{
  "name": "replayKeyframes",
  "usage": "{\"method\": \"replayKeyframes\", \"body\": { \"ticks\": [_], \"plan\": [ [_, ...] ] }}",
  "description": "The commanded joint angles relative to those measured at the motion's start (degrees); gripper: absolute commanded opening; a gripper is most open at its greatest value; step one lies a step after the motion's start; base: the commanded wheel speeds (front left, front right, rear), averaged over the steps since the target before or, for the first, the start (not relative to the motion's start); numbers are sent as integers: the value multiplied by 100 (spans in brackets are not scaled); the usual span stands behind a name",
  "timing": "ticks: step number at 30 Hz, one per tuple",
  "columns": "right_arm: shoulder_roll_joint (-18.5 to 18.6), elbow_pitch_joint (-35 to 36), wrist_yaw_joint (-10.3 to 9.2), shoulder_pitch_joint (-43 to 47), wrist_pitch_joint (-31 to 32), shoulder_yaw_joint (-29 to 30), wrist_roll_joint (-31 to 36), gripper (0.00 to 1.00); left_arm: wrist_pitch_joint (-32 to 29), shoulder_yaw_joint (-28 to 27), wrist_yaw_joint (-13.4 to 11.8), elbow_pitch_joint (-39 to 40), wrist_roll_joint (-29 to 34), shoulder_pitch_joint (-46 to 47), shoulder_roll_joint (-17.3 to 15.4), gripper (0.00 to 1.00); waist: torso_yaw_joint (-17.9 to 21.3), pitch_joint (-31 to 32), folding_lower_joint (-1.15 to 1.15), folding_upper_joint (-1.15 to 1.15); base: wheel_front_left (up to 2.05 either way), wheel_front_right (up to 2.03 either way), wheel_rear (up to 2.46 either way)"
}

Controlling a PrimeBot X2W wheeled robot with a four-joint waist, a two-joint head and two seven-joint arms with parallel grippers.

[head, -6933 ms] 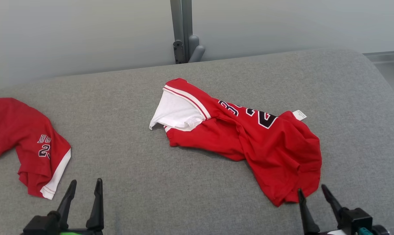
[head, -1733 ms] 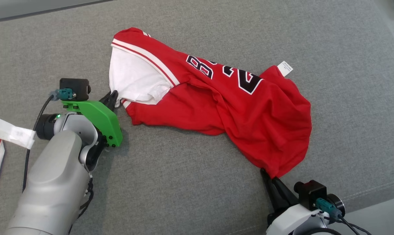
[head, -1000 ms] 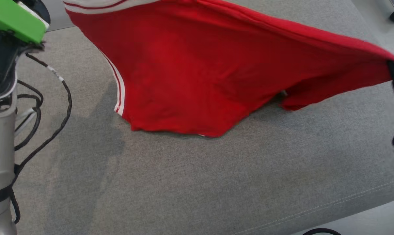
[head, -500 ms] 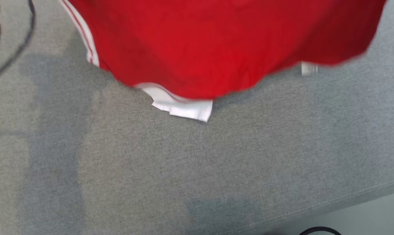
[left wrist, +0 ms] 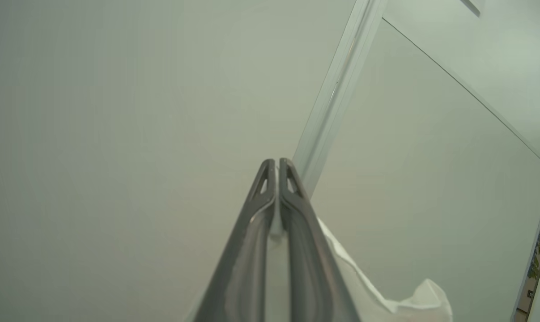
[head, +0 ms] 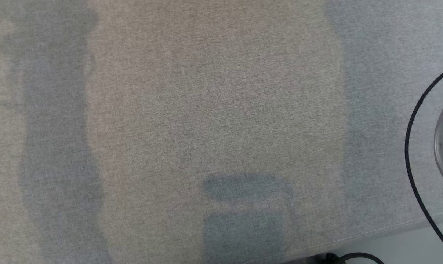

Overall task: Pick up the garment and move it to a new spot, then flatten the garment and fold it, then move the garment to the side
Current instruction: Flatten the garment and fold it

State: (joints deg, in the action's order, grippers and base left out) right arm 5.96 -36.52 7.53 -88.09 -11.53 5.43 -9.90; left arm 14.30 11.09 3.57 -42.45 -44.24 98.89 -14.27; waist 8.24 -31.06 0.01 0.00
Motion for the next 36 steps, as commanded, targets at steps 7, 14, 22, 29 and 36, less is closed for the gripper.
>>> {"method": "replayKeyframes", "body": {
  "ticks": [7,14,22,29,36],
  "plan": [
    [296,-860,-8,1242,-279,-1068,-416,0,89,332,383,-309,156,-1341,165,0,-224,-36,-1,0,0,0,0],
    [1372,98,-8,3416,-368,-2851,-1907,0,34,1024,395,467,-261,-4092,-58,0,-487,294,-1,0,0,0,0],
    [3058,1667,-8,5338,-371,-3821,-2763,0,-175,1125,-231,2310,-572,-6975,-302,0,-744,797,-1,0,0,0,0],
    [3892,1952,-8,6198,-369,-3990,-2556,0,-120,943,-1288,4177,-767,-9167,-374,0,-952,1181,-1,0,0,0,0],
    [4488,2017,-9,7315,-369,-3723,-2462,0,-156,1224,-1861,5285,-872,-10534,-78,0,-1495,1553,-1,0,0,0,0]
  ]
}}
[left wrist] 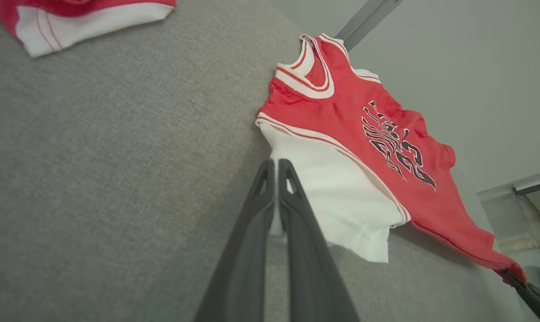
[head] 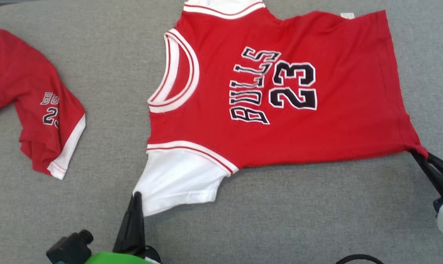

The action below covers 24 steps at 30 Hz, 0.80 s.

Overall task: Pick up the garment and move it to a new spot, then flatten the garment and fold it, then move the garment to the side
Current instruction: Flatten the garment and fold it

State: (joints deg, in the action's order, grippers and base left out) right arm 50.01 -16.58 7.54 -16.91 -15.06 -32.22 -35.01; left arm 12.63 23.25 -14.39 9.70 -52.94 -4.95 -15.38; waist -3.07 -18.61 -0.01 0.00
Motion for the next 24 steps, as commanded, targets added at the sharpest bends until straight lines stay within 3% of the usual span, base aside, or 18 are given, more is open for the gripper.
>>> {"method": "replayKeyframes", "body": {
  "ticks": [1,7,13,19,24],
  "plan": [
    [123,88,-10,376,-17,111,62,0,0,76,-105,136,-12,-267,84,0,-433,349,1,0,0,0,0],
    [58,637,-9,1652,-17,762,-49,0,-91,328,-187,366,-127,-693,205,0,-653,646,1,0,0,0,0],
    [-83,1515,-9,2407,327,1146,-336,0,-423,337,-340,769,-106,-749,-87,0,-308,722,1,0,0,0,0],
    [-83,2232,-9,2389,991,1247,-494,0,-804,275,-423,1138,-141,-365,-295,0,134,386,1,0,0,0,0],
    [-163,2416,-9,2133,1239,1298,-644,0,-1136,241,-511,1170,-45,257,-382,0,345,39,1,0,0,0,0]
  ]
}}
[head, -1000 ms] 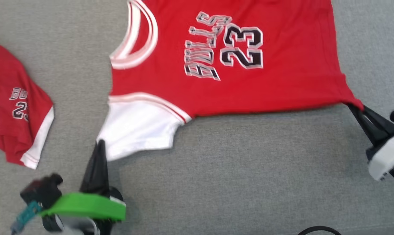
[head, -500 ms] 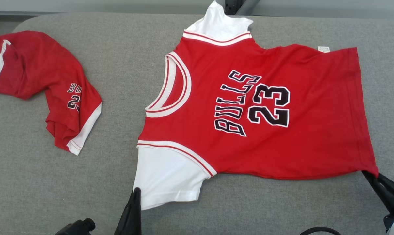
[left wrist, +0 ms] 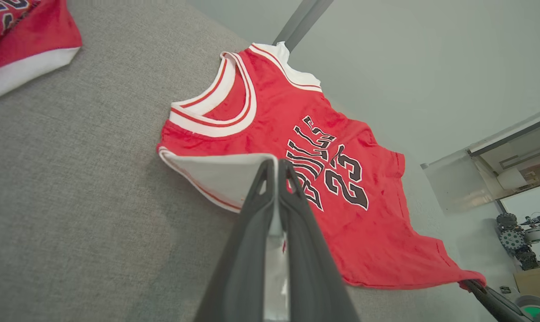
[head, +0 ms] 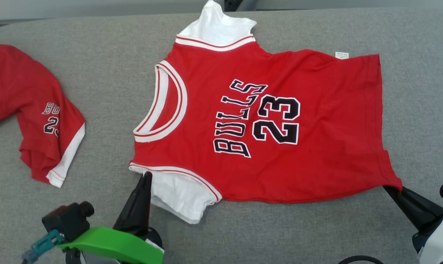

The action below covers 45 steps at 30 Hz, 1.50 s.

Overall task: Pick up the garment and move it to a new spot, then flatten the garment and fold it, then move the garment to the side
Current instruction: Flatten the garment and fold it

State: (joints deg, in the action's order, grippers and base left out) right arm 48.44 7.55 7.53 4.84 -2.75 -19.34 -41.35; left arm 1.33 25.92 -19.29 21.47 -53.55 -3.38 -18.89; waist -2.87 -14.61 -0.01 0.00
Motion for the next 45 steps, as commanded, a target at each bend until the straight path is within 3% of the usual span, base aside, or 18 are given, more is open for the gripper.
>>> {"method": "replayKeyframes", "body": {
  "ticks": [1,11,25,35,45],
  "plan": [
    [-5,14,-8,-100,30,21,-33,0,-80,-34,-46,-18,29,226,-41,0,354,-406,1,0,0,0,0],
    [-27,62,-8,-826,517,-111,-788,0,-898,-146,-240,-178,63,1541,-282,0,497,-640,1,0,0,0,0],
    [322,471,-8,-1481,1441,-273,-2219,0,-2091,-395,-321,-805,-245,3065,-699,0,731,-503,1,0,0,0,0],
    [577,441,-8,-1881,2671,-273,-3195,0,-2647,-441,-399,-1699,-507,3812,-615,0,925,-486,1,0,0,0,0],
    [-132,-446,-8,-2684,3212,-546,-3092,0,-2773,-242,-236,-2326,-408,4360,-487,0,949,-540,1,0,0,0,0]
  ]
}}
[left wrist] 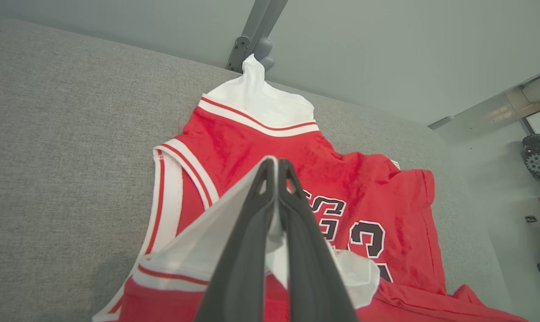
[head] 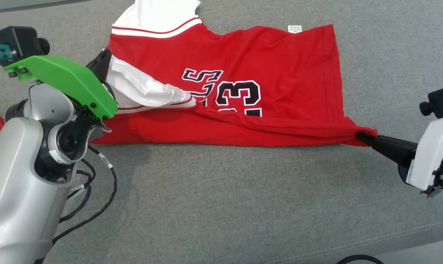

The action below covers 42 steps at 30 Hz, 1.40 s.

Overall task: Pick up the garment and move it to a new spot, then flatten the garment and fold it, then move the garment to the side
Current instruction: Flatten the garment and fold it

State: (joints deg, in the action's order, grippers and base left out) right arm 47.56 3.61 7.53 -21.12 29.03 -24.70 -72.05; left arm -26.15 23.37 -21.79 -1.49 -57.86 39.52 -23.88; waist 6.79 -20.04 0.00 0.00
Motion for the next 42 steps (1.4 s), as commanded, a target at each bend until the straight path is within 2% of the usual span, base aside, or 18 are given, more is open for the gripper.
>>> {"method": "replayKeyframes", "body": {
  "ticks": [1,8,15,25,30,33,34,35,36,37,38,42],
  "plan": [
    [-100,-124,-8,-161,91,-17,-43,0,-23,30,36,-75,34,94,18,0,-31,5,0,0,0,0,0],
    [-287,-562,-7,-541,473,-45,34,0,-30,187,86,-578,151,286,62,0,-132,1,0,0,0,0,0],
    [-527,-765,-8,-715,510,-79,209,0,122,245,271,-1123,193,484,215,0,-158,17,0,0,0,0,0],
    [-659,-831,-8,-651,573,-172,285,0,185,386,584,-1537,227,853,420,0,-94,22,0,0,0,0,0],
    [-752,-821,-8,-699,459,-177,340,0,125,566,660,-1860,340,1080,478,0,-42,-25,0,0,0,0,0],
    [-822,-863,-8,-747,394,-220,401,0,237,560,614,-2155,418,1181,464,0,12,-90,0,0,0,0,0],
    [-828,-888,-8,-760,341,-216,437,0,255,578,610,-2256,450,1195,444,8,17,-105,0,0,0,0,0],
    [-842,-901,-8,-776,296,-218,478,26,262,591,635,-2336,459,1197,434,26,23,-117,0,0,0,0,0],
    [-858,-900,-8,-794,232,-229,526,73,292,563,622,-2428,433,1199,447,44,30,-125,0,0,0,0,0],
    [-861,-927,-8,-801,175,-237,577,100,307,553,643,-2483,419,1201,445,87,37,-131,0,0,0,0,0],
    [-859,-987,-8,-797,120,-223,619,100,302,552,674,-2545,401,1193,436,99,40,-133,0,0,0,0,0],
    [-860,-1138,-8,-755,-55,-158,675,100,370,442,782,-2664,257,1128,430,100,35,-120,0,0,0,0,0]
  ]
}}
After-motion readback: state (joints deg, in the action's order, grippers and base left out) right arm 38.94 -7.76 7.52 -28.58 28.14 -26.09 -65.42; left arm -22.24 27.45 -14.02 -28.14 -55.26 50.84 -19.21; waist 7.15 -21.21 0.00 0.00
